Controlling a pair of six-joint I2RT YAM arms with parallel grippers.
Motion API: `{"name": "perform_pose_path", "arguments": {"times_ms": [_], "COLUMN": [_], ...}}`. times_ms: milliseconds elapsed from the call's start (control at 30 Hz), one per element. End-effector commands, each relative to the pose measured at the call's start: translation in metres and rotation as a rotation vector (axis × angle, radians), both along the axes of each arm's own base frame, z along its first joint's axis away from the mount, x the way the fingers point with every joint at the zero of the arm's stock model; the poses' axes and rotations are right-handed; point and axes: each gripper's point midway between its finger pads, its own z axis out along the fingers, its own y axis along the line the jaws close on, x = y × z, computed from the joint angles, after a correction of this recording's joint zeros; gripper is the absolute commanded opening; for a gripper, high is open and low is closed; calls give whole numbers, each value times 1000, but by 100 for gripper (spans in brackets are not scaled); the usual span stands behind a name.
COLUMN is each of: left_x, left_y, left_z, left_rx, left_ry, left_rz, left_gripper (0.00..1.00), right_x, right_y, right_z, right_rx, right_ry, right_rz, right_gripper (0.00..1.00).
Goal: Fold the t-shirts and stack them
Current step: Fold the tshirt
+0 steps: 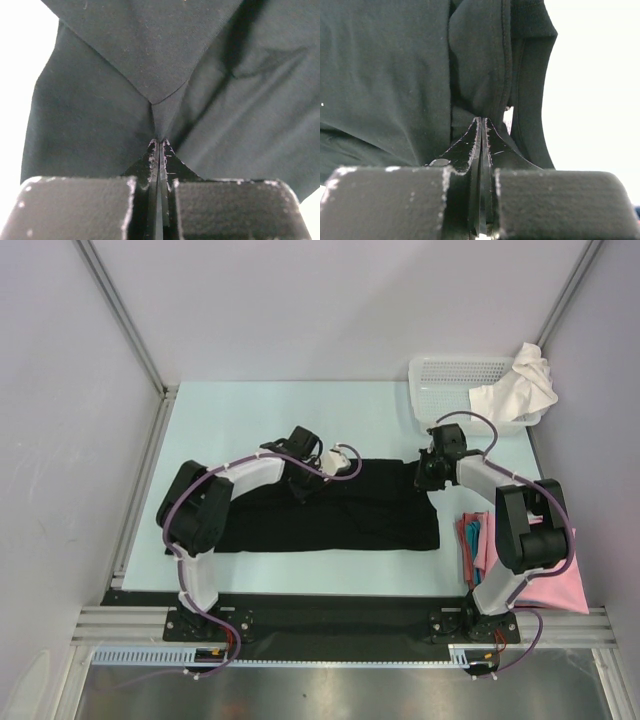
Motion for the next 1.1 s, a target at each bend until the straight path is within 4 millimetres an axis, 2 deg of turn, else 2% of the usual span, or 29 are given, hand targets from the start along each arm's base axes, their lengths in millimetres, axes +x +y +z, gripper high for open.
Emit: {"name": "perform_pose_path", "arguments": {"times_ms": [0, 133, 167, 200, 267, 300, 333, 400, 467, 567, 600, 667, 700, 833, 900, 1067], "left_x": [-3, -19, -22, -25, -29, -31, -34, -29, -20, -7, -1, 16, 20, 46, 47, 39], "left_y": [0, 1, -1, 0, -2, -5, -5, -17, -28, -45, -47, -53, -53, -44, -45, -54], "left_z": [26, 24, 23, 21, 23, 26, 29, 49, 69, 86, 80, 82, 68, 45, 37, 27], "left_rx": [-39, -50, -54, -51, -58, -66, -73, -138, -202, -288, -280, -294, -275, -192, -185, -219], "left_ry": [-60, -10, 4, 17, 43, 49, 65, 52, 40, 40, 46, 47, 76, 50, 62, 116], "left_rz": [-43, -100, -118, -129, -160, -171, -183, -195, -177, -125, -88, 5, 37, 206, 225, 206], "left_gripper": [0, 2, 6, 20, 29, 39, 43, 55, 57, 56, 54, 49, 45, 43, 43, 43], "right_x": [-3, -11, -12, -13, -13, -13, -10, -5, 4, 15, 17, 24, 24, 33, 34, 33], "right_y": [-13, -15, -15, -15, -16, -18, -20, -21, -18, -12, -8, -1, 3, 12, 17, 29], "right_z": [12, -1, -2, -2, 0, 2, 8, 24, 46, 63, 62, 63, 56, 54, 53, 23], "right_rx": [-43, -53, -51, -49, -63, -72, -88, -87, -68, -44, -29, -9, 8, 38, 58, 112], "right_ry": [-30, 5, 7, 9, 10, 9, -2, -42, -106, -161, -162, -166, -141, -142, -141, -59], "right_rz": [-8, -6, -5, -4, -1, -5, -5, -11, -13, -14, -4, 5, 13, 18, 33, 49], "right_gripper": [0, 0, 0, 0, 12, 21, 34, 39, 40, 37, 35, 33, 32, 33, 35, 37]}}
